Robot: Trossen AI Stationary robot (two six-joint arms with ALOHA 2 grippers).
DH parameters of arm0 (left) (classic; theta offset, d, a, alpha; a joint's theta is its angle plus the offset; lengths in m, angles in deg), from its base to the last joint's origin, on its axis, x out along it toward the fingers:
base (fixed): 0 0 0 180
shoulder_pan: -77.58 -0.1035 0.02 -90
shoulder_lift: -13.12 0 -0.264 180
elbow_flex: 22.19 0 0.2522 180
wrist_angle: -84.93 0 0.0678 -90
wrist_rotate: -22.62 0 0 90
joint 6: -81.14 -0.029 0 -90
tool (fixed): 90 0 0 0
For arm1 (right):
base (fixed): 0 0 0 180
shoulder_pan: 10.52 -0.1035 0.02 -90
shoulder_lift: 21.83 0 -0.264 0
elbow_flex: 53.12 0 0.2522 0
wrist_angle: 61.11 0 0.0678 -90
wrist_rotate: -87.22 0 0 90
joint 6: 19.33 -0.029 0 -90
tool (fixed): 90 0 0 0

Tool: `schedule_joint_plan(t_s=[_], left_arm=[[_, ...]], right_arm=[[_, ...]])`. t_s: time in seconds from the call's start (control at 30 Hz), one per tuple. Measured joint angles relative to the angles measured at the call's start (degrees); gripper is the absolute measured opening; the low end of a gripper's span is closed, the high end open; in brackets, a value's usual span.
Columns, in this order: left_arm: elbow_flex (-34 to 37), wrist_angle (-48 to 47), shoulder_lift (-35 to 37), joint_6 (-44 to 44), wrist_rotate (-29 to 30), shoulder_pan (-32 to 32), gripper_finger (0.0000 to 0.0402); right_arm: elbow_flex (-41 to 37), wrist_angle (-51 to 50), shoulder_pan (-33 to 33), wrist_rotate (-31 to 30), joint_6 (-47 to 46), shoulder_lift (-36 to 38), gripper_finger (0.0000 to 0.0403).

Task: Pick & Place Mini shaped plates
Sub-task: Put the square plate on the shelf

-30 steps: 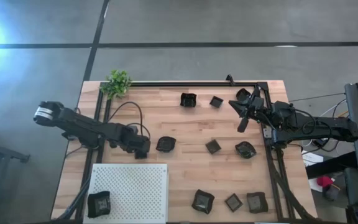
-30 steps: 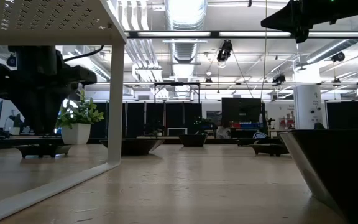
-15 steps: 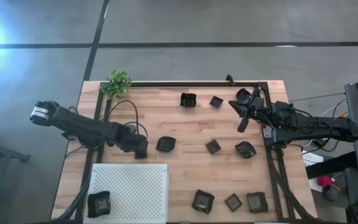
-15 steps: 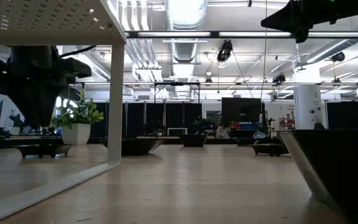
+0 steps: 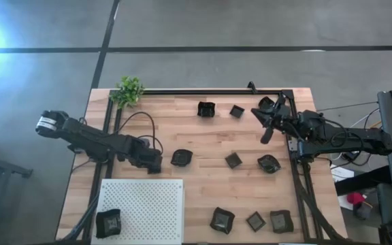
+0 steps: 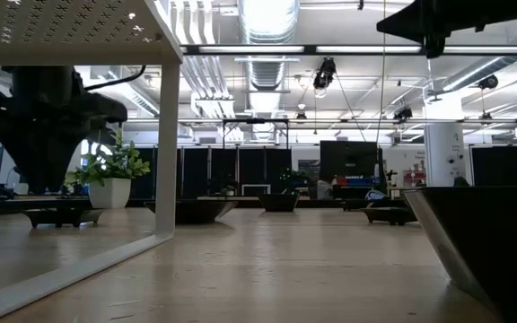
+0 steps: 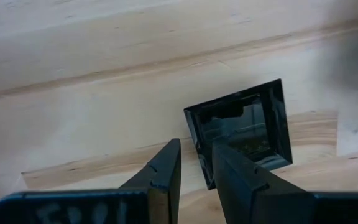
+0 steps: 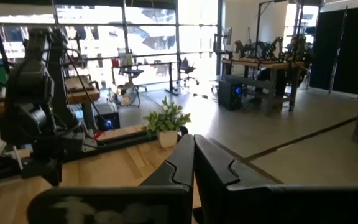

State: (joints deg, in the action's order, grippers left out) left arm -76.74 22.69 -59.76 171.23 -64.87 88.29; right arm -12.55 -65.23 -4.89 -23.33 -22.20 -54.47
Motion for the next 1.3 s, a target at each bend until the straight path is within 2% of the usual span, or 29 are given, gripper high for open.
schedule_joint_plan(t_s=[0.17, 0.4, 1.07, 1.17, 1.3], left_arm=[[1.0, 1.1, 0.0, 0.0, 0.0, 0.3, 0.0085], [5.7, 9.5, 0.0, 0.8, -0.3, 0.7, 0.0085], [8.7, 13.5, 0.0, 1.4, -0.5, 0.7, 0.0083], [8.7, 13.5, 0.1, 1.5, -0.5, 0.7, 0.0069], [8.8, 14.4, 0.1, 1.6, -0.4, 0.7, 0.0022]], right_arm=[[0.1, 0.3, 0.0, 0.0, 0.0, 0.0, 0.0008], [0.2, 0.4, 0.0, 0.0, 0.0, 0.0, 0.0008], [0.2, 1.4, 0.0, 0.0, -0.2, 0.0, 0.0008], [0.2, 1.4, 0.0, 0.0, -0.2, 0.0, 0.0008], [0.2, 1.4, 0.0, 0.0, -0.1, 0.0, 0.0008]])
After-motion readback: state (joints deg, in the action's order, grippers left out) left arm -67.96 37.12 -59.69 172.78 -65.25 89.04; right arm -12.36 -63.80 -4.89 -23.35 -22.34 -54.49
